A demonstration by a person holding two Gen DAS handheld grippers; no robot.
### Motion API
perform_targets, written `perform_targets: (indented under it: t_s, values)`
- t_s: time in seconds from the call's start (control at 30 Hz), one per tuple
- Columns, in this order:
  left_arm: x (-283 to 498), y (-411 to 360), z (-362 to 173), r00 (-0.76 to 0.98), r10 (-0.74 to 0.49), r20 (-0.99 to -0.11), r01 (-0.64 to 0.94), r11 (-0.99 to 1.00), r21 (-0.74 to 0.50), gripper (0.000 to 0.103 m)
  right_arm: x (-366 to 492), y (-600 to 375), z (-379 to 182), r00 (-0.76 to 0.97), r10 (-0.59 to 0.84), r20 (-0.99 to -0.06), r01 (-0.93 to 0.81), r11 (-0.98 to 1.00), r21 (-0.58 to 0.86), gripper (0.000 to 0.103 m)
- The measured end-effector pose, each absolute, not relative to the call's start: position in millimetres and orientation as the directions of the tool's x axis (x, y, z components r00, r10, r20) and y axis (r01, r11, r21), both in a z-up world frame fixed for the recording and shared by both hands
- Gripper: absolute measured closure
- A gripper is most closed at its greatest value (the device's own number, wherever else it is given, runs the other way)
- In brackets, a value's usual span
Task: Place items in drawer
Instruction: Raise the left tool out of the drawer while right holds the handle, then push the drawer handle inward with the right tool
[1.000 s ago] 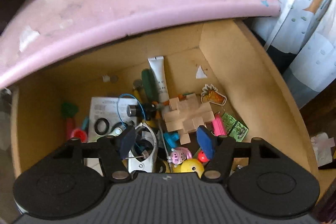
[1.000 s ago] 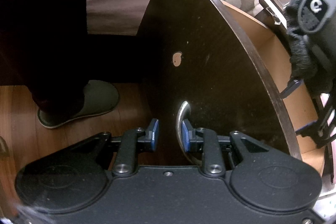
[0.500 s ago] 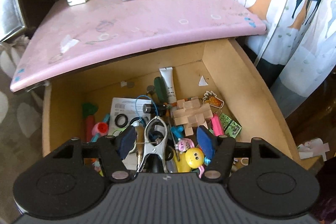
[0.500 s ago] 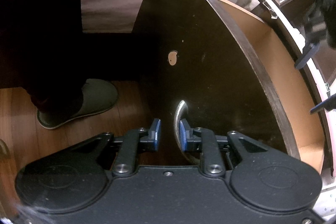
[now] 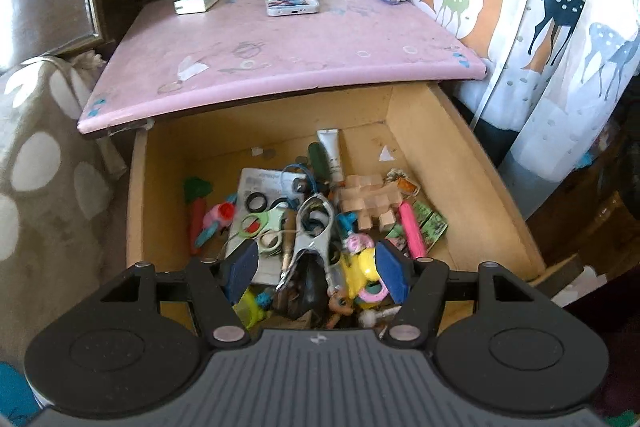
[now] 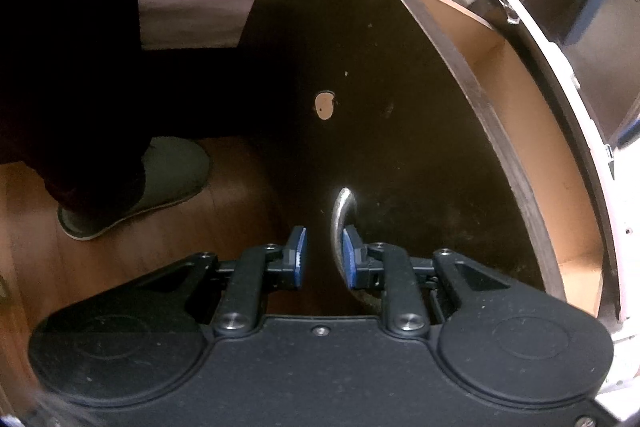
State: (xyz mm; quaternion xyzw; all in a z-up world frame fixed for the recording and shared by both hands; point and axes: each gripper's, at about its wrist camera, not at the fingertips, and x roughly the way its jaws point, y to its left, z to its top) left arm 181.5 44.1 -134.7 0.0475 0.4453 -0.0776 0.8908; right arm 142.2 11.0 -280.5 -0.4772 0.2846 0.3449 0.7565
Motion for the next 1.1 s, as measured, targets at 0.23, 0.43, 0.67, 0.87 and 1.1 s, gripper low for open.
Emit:
perform_targets:
  t_s: [0.23,0.43,0.67,0.87,1.1]
  values:
    - [170.2,57.6,-132.2,0.615,-0.041,-0.788,0.141,0.988,0.058,0.039,139.8,18.1,-282.9,0.620,0.207,-0.756,-0.777,0.294,-0.556,0.082]
    - [169.4,69.2,-131.4,0.627,-0.013,-0.779,0.097,0.993,0.062,0.039,139.2,19.9,-284.3,0.623,0.200,-0.756,-0.776,0.284,-0.564,0.080]
    - [166.3,82.5,-131.0,0.652,-0.018,-0.758,0.020,1.000,-0.007,0.039,141.3,21.1,-283.3,0.616,0.188,-0.765,-0.778,0.298,-0.553,0.079]
    - [156.2,90.7,-134.2,0.669,-0.035,-0.742,-0.002,0.999,-0.049,0.039,137.0,23.4,-286.8,0.634,0.175,-0.753,-0.764,0.294,-0.575,0.079]
    - [145.4,102.8,-137.3,0.685,-0.082,-0.724,-0.012,0.992,-0.123,0.039,133.4,27.0,-290.3,0.652,0.153,-0.742,-0.749,0.281,-0.600,0.079]
